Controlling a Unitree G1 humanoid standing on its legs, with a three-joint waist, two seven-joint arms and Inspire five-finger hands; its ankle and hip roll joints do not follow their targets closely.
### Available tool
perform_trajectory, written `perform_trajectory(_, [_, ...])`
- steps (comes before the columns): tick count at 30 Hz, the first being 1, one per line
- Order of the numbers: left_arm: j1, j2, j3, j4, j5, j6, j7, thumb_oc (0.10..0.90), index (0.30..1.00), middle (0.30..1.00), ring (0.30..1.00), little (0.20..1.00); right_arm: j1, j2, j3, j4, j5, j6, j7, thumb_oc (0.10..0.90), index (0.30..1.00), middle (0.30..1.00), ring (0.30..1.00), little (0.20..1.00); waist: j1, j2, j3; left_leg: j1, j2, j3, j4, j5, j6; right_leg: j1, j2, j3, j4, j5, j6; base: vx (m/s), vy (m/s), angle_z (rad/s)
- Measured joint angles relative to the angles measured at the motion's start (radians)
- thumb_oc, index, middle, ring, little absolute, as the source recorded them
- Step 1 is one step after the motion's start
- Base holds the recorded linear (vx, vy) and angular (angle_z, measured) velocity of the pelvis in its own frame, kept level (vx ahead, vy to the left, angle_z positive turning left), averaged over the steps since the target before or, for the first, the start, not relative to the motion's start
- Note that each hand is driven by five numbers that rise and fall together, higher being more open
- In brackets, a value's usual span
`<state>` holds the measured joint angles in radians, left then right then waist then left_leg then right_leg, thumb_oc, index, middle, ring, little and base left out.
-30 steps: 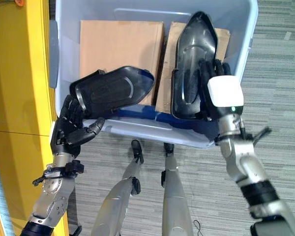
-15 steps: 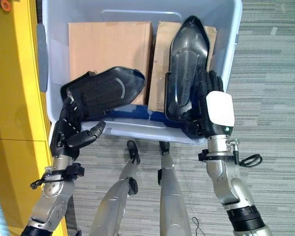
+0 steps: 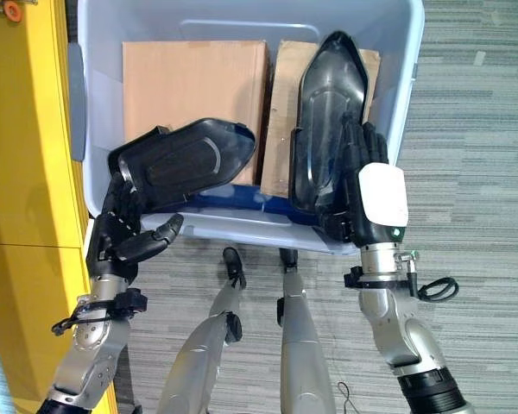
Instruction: Move parts from the plastic box to the shelf.
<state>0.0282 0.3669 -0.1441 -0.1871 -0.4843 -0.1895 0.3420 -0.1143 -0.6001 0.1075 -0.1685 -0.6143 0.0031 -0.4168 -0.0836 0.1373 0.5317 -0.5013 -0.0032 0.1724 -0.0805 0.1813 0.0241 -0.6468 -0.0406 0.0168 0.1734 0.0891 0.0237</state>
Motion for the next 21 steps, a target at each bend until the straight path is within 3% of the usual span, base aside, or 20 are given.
perform_trajectory(13, [0.034, 0.001, 0.000, -0.022, 0.000, 0.000, 0.003, 0.900, 1.000, 1.000, 1.000, 1.000, 0.034, 0.005, 0.066, -0.009, 0.029, -0.019, 0.011, 0.900, 1.000, 1.000, 1.000, 1.000, 0.000, -0.005, 0.003, 0.016, 0.000, -0.004, 0.000, -0.004, 0.001, 0.017, -0.001, -0.002, -0.002, 0.000, 0.000, 0.00, 0.000, 0.00])
perform_trajectory(21, [0.028, 0.001, 0.000, -0.017, 0.000, 0.000, 0.004, 0.900, 1.000, 1.000, 1.000, 1.000, -0.045, 0.005, 0.085, 0.086, 0.017, 0.000, 0.009, 0.900, 1.000, 1.000, 1.000, 1.000, 0.000, -0.005, 0.003, 0.016, 0.000, -0.002, 0.000, -0.003, 0.001, 0.018, -0.001, -0.002, -0.005, 0.000, 0.000, 0.00, 0.000, 0.00])
